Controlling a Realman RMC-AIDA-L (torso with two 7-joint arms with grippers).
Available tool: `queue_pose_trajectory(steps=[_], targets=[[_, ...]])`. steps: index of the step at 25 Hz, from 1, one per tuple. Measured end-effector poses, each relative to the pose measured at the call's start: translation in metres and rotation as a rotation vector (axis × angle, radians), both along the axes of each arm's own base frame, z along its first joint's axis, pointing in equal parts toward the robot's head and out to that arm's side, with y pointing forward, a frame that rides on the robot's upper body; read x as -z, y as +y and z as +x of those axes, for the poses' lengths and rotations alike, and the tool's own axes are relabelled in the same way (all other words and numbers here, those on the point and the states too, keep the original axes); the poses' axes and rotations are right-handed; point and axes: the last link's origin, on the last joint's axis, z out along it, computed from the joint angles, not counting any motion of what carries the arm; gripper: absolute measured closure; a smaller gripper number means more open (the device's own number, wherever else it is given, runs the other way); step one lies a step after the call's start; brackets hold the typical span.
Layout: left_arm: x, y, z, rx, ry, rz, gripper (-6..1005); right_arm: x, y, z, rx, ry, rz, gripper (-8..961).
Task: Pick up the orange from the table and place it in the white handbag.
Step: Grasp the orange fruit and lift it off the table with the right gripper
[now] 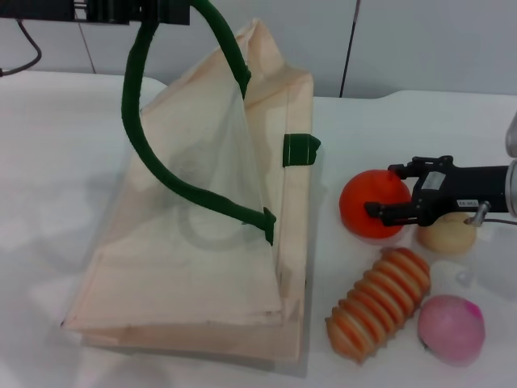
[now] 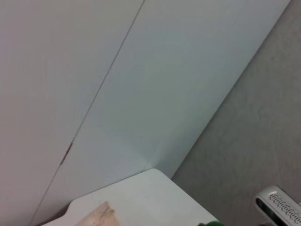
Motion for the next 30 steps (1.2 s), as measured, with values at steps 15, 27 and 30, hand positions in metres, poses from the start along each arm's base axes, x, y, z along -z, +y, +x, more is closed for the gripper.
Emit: queue_pose_trajectory(steps=[15, 27, 30], targets=[[0.0002, -0.0006, -0.0013, -0.005, -0.001, -0.001, 871, 0.0027, 0.0005, 0.0006, 0.021, -0.016, -0.007, 415], [-0.0005, -0.0016, -0.0039, -0.011, 0.0, 0.0, 870, 0.0031, -0.0007, 0.0015, 0.015, -0.039, -0.026, 574], [-0.0004, -0.0015, -0.0039, -0.011, 0.0, 0.0, 870, 0.0033, -0.0012, 0.0025, 0.018, -0.048, -0.033, 604]])
